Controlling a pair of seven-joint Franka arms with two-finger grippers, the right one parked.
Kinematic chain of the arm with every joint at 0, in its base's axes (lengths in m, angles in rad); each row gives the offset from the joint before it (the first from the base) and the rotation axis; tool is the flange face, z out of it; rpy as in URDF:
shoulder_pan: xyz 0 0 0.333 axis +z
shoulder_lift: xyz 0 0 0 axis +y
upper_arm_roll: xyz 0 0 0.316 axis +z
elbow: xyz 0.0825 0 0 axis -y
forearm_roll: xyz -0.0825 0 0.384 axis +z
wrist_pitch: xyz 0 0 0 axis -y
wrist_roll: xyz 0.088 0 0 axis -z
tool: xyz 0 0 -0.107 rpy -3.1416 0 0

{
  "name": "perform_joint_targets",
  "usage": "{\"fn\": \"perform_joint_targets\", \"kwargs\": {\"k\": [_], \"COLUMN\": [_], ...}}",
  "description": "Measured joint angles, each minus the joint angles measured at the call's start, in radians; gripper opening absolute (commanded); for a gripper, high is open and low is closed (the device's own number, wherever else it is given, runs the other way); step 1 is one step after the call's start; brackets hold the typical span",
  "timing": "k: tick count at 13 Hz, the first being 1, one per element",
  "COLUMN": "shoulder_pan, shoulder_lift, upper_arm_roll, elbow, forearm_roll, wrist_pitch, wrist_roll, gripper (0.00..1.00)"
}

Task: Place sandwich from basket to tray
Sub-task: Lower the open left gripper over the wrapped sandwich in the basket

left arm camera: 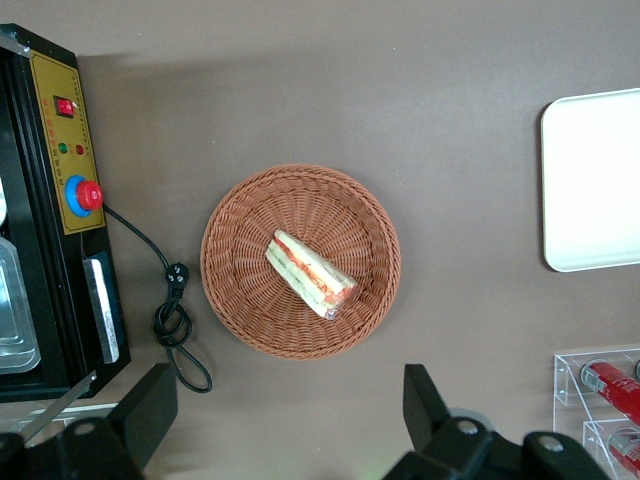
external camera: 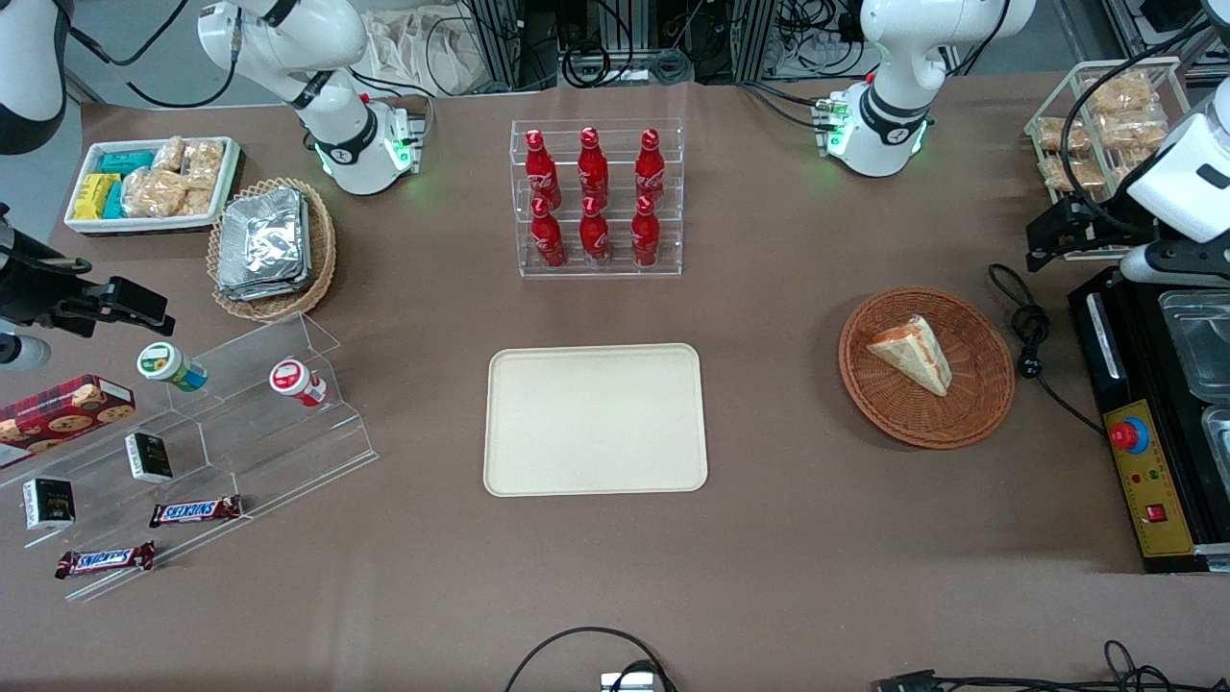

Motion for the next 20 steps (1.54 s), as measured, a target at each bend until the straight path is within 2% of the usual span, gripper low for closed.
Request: {"fn": "perform_joint_targets", "kwargs": {"k": [9,11,16,18,20], "shoulder_pan": [0.0,0.0,0.002,0.005,0.012], "shoulder_lift": [0.044,0.042,-0.033,-0.058,-0.064], "upper_arm_roll": [0.003,0.003,0.032,0.036,0.036], "elbow": [-0.03,-0.113,-0.433,-0.563,-0.634], "forearm_roll": [0.0,0.0,-0.003,-0.004,-0.006], "wrist_pitch": [0.004,0.088,0.364,0.496,0.568], "wrist_roll": [-0.008,-0.048,-0.152,-0.22,-0.311], "gripper": [1.0,1.0,1.0,1.0,1.0]}}
